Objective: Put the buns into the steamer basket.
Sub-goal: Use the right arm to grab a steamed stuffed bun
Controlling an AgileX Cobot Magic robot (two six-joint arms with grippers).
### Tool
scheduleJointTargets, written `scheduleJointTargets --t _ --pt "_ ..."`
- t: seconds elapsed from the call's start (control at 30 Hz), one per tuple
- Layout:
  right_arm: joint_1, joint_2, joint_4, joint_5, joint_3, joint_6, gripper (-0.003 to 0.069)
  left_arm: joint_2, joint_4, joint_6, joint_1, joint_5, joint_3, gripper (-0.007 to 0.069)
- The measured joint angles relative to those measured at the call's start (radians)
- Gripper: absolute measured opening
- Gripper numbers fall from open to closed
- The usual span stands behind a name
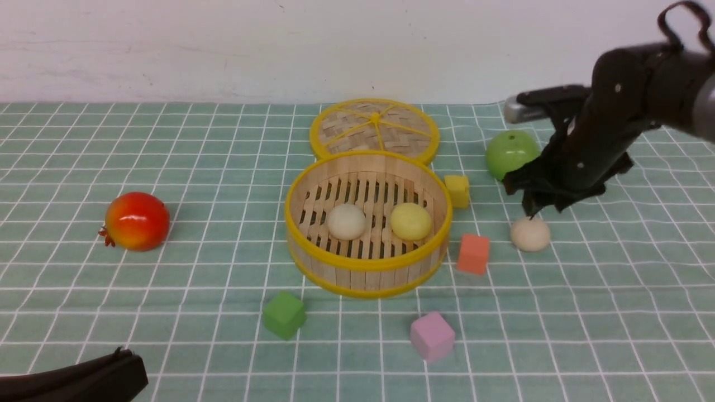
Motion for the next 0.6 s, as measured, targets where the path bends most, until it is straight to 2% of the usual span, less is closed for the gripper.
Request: scheduleJointTargets --t 0.2,0.6 --pt "-0.022 0.045 0.020 -0.081 0.000 -0.005 0.0334 0.000 0.000 0.000 0.000 0.000 0.000 0.0038" --pt "-0.022 0.096 0.029 -0.109 0.000 -0.011 0.0328 0.000 0.000 0.000 0.000 0.001 0.000 0.0039"
